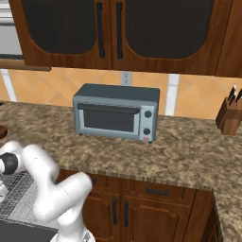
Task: Pick up the cup and bowl from the counter, place them in the dishwasher, and close the dishwasher door.
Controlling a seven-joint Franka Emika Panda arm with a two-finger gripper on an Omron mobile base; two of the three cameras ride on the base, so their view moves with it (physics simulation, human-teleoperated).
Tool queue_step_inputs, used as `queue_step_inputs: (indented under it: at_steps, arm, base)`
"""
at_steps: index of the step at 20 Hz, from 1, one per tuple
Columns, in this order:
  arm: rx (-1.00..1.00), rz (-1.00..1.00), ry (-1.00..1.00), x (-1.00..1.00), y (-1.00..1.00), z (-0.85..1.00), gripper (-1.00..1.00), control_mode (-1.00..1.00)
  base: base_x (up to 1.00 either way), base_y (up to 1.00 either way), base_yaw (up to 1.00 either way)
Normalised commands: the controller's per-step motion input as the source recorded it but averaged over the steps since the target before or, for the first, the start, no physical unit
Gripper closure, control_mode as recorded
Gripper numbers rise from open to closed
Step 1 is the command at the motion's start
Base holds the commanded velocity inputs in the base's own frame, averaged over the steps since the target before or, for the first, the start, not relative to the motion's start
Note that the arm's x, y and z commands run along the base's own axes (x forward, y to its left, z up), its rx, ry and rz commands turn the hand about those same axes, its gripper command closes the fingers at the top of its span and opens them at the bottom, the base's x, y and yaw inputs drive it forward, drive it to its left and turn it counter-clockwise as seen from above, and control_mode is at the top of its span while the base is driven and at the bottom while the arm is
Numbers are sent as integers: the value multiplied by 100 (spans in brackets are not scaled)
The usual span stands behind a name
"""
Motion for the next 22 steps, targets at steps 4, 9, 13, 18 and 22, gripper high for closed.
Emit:
queue_step_inputs:
  at_steps: [4, 9, 13, 18, 22]
  arm:
    - [0, 0, 0, 0, 0, 0, -100, -100]
    - [0, 0, 0, 0, -6, 3, -100, -100]
    - [0, 0, 0, 0, -23, 23, -100, -100]
    - [3, 4, 0, 0, -12, 43, -100, -100]
    - [8, 6, -8, -10, -1, 61, -100, -100]
  base:
    - [0, 0, 0]
    - [0, 0, 0]
    - [0, 0, 0]
    - [0, 0, 0]
    - [0, 0, 0]
